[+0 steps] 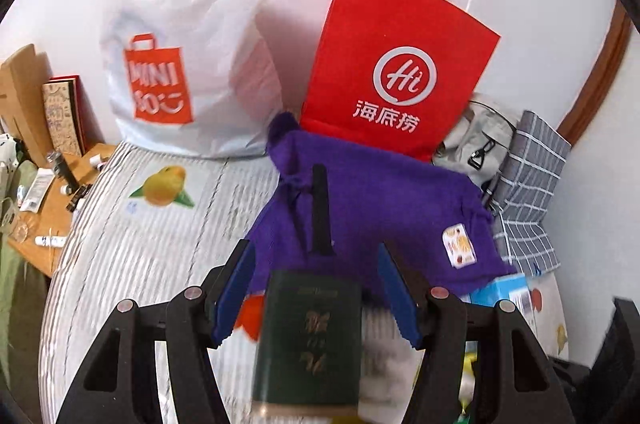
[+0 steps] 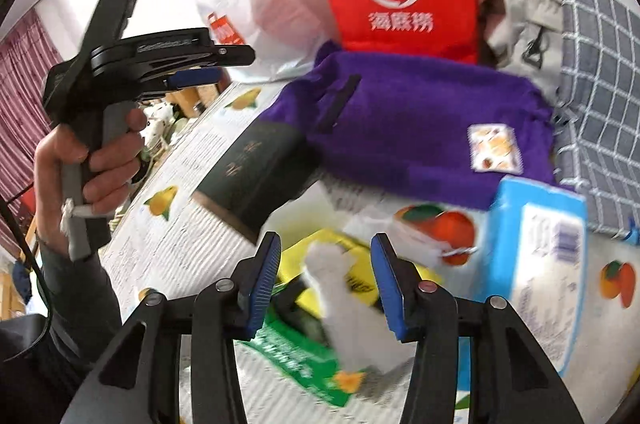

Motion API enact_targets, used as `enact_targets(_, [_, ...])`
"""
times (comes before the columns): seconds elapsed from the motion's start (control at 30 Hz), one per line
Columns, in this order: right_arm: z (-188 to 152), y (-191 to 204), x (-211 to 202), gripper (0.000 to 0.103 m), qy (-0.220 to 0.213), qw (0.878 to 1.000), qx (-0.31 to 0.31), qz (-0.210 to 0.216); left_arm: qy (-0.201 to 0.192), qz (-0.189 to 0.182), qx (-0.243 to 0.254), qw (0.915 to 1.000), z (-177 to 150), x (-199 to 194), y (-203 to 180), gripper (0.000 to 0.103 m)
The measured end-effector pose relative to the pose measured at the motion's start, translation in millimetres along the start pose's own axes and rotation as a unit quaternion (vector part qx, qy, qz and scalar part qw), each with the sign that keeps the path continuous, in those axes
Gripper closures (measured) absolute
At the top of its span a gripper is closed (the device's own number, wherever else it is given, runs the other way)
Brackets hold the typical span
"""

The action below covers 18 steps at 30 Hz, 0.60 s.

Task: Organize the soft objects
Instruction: 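Grasp the white cloth with the right gripper while the left grasps the green pouch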

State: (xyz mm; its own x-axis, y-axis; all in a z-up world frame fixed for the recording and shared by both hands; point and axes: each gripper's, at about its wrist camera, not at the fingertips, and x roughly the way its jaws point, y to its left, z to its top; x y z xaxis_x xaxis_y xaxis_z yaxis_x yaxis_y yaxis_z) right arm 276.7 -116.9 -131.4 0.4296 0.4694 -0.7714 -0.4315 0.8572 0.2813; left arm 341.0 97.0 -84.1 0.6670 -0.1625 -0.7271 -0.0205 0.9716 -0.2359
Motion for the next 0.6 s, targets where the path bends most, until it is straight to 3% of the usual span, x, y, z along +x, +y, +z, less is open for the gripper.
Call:
enact_targets(0.1, [-5.8,3.2,16.8,0.059,0.017,1.000,-0.016,-0.012,-0.001,-0.013,-0.010,0.9999,-17.2,-14.2,4.9,0.042])
enact_targets(0.17, [-10.9,3.0,24.6,0.070,0.028,0.999,-0.017,-0.018,0.002,-0.022,-0.014,0.9997,-28.2,-20.8,5.4,0.042])
enact_targets(0.2, [-13.5,1.9,27.0,0.082,0.033,0.999,-0.012,-0.018,0.004,-0.023,-0.012,0.9997,-33.8,-23.3,4.9,0.042])
enact_targets(0.4, [-26.2,5.1,-11.7,0.082,-0.027,1.000,0.006,0.009,0.018,-0.011,0.001,0.9998,-61.0,-33.0,3.3,0.042])
enact_targets(0.6, [-42.6,2.9,-40.1,0.082,-0.055,0.998,0.029,-0.003,0.039,-0.010,0.013,0.9991,-91.2,-38.8,-5.9,0.042])
